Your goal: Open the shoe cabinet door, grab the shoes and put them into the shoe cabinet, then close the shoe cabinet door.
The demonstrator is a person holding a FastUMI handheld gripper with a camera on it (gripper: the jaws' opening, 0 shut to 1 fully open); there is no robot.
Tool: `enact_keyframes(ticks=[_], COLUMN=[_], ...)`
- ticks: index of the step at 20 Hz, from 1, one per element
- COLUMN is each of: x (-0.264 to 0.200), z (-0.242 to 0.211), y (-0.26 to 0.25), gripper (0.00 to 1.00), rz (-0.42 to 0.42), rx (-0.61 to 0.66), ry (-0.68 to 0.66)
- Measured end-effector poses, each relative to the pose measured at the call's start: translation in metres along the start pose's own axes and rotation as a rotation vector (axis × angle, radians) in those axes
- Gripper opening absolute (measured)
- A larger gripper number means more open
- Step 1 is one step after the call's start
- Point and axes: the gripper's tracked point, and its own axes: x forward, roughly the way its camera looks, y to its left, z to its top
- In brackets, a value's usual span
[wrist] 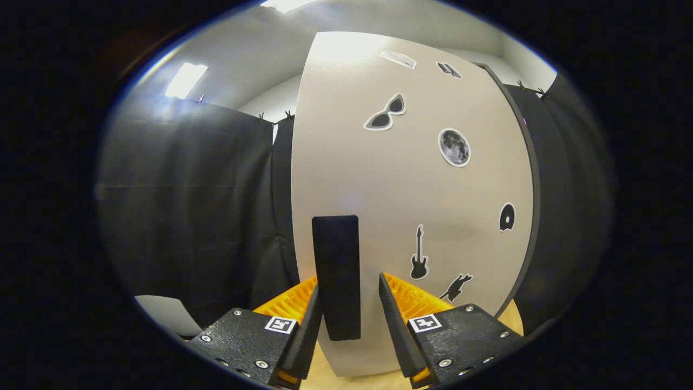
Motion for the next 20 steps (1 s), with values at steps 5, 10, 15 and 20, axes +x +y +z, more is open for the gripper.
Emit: enact_keyframes(ticks=[5,10,15,20], x=[0.022,0.043,0.053,0.056], z=[-0.001,-0.001,-0.001,-0.001], y=[0.005,0.003,0.0,0.001], gripper=[0.61,0.65,0.67,0.69], rz=[-0.037,-0.086,-0.115,-0.176], rx=[-0.012,-0.026,-0.021,-0.027], ry=[0.003,0.019,0.017,0.011])
